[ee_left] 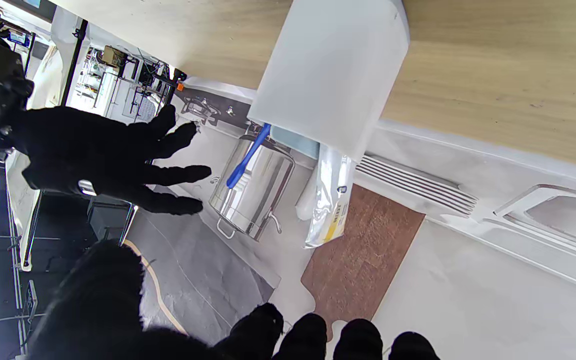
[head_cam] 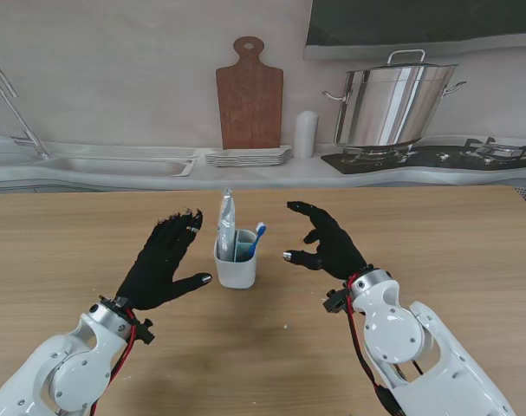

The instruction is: Organize toothpaste and toothbrush

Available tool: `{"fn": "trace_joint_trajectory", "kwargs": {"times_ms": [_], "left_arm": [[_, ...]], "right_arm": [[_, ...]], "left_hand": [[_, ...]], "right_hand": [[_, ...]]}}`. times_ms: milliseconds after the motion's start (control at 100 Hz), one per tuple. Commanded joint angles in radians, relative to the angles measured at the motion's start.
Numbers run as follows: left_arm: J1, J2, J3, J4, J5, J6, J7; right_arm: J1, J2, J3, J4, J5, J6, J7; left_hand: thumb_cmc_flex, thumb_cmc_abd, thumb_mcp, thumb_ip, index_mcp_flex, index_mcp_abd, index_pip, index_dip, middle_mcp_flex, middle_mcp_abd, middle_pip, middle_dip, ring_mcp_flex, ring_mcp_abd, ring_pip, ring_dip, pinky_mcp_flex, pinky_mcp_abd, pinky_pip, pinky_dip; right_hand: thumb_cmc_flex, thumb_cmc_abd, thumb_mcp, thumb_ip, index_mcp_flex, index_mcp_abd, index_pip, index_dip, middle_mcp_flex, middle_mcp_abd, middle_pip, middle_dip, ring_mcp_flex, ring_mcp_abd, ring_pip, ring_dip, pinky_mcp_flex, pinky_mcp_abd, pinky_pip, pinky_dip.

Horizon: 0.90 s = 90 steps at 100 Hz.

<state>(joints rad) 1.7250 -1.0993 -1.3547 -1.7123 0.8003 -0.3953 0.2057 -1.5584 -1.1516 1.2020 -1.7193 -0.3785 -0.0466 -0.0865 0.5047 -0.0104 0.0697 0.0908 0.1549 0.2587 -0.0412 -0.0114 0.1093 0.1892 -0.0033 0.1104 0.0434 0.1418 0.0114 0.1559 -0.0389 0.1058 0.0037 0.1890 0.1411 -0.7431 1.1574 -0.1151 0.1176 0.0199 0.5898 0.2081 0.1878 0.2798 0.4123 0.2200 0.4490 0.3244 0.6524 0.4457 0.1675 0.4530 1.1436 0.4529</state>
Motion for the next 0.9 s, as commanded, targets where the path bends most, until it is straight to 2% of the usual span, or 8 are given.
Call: {"fn": "trace_joint_trajectory", "kwargs": {"times_ms": [0, 60, 120, 230, 370, 600, 890], "left_arm": [[0.015, -0.005, 0.002, -0.015, -0.001, 0.007, -0.010], [0.021, -0.006, 0.004, -0.015, -0.004, 0.012, -0.006], [0.030, -0.006, 0.006, -0.017, -0.005, 0.016, -0.004], [0.045, -0.007, 0.010, -0.018, -0.003, 0.026, 0.002], [0.068, -0.008, 0.012, -0.022, 0.008, 0.044, 0.022], [0.100, -0.011, 0.020, -0.028, 0.034, 0.087, 0.063], [0.102, -0.014, 0.039, -0.021, 0.027, 0.119, 0.076]], "right_arm": [[-0.039, 0.004, 0.005, -0.011, -0.008, -0.012, 0.000], [-0.062, 0.004, 0.014, -0.020, -0.011, -0.031, -0.010], [-0.084, 0.004, 0.022, -0.030, -0.011, -0.051, -0.019], [-0.118, 0.006, 0.032, -0.043, -0.017, -0.095, -0.027], [-0.150, 0.009, 0.040, -0.044, -0.029, -0.157, -0.035], [-0.165, 0.010, 0.037, -0.006, -0.050, -0.238, -0.055], [-0.157, 0.012, 0.032, 0.034, -0.029, -0.238, -0.033]], "left_hand": [[-0.033, 0.030, -0.008, 0.012, -0.020, 0.032, 0.005, 0.015, -0.028, -0.004, -0.027, -0.047, -0.026, -0.025, -0.028, -0.038, 0.003, -0.048, -0.021, -0.043], [-0.051, 0.031, -0.017, 0.010, -0.018, 0.035, 0.006, 0.019, -0.028, -0.004, -0.026, -0.049, -0.026, -0.026, -0.026, -0.040, 0.003, -0.054, -0.020, -0.055], [-0.072, 0.035, -0.025, 0.010, -0.017, 0.036, 0.008, 0.023, -0.027, -0.006, -0.025, -0.046, -0.026, -0.028, -0.026, -0.040, 0.002, -0.058, -0.020, -0.061], [-0.103, 0.041, -0.035, 0.010, -0.009, 0.037, 0.017, 0.031, -0.027, -0.008, -0.024, -0.044, -0.026, -0.030, -0.027, -0.041, 0.002, -0.065, -0.022, -0.072], [-0.121, 0.042, -0.036, 0.014, 0.004, 0.037, 0.033, 0.039, -0.018, -0.008, -0.017, -0.038, -0.024, -0.031, -0.024, -0.038, 0.004, -0.069, -0.023, -0.085], [-0.121, 0.041, -0.028, 0.018, 0.003, 0.037, 0.046, 0.051, -0.007, -0.003, -0.009, -0.048, -0.024, -0.027, -0.020, -0.027, 0.005, -0.067, -0.020, -0.098], [-0.116, 0.037, -0.023, 0.017, 0.006, 0.036, 0.078, 0.075, 0.005, -0.003, 0.011, -0.040, -0.020, -0.027, -0.012, 0.006, 0.007, -0.074, -0.013, -0.100]], "right_hand": [[-0.001, 0.023, -0.001, 0.028, -0.032, 0.052, 0.124, -0.014, -0.021, 0.001, 0.090, 0.042, -0.061, -0.005, -0.070, -0.053, -0.061, -0.036, -0.055, -0.044], [-0.002, 0.036, -0.001, 0.033, -0.033, 0.121, 0.198, 0.003, -0.024, 0.006, 0.195, 0.079, -0.100, -0.026, -0.092, -0.083, -0.102, -0.073, -0.087, -0.085], [-0.008, 0.058, 0.000, 0.039, -0.032, 0.205, 0.267, 0.030, -0.028, 0.028, 0.281, 0.107, -0.137, -0.051, -0.108, -0.097, -0.151, -0.122, -0.102, -0.127], [-0.017, 0.097, 0.002, 0.049, -0.015, 0.272, 0.323, 0.055, -0.032, 0.059, 0.346, 0.126, -0.171, -0.076, -0.109, -0.099, -0.201, -0.186, -0.100, -0.148], [-0.022, 0.127, 0.009, 0.059, 0.028, 0.279, 0.315, 0.054, -0.031, 0.061, 0.375, 0.134, -0.169, -0.082, -0.105, -0.098, -0.209, -0.207, -0.089, -0.151], [-0.017, 0.145, 0.021, 0.068, 0.073, 0.271, 0.305, 0.054, 0.002, 0.063, 0.378, 0.132, -0.140, -0.076, -0.098, -0.097, -0.192, -0.196, -0.076, -0.148], [-0.012, 0.144, 0.032, 0.070, 0.092, 0.265, 0.299, 0.059, 0.018, 0.063, 0.375, 0.131, -0.123, -0.076, -0.097, -0.096, -0.180, -0.189, -0.067, -0.146]]}}
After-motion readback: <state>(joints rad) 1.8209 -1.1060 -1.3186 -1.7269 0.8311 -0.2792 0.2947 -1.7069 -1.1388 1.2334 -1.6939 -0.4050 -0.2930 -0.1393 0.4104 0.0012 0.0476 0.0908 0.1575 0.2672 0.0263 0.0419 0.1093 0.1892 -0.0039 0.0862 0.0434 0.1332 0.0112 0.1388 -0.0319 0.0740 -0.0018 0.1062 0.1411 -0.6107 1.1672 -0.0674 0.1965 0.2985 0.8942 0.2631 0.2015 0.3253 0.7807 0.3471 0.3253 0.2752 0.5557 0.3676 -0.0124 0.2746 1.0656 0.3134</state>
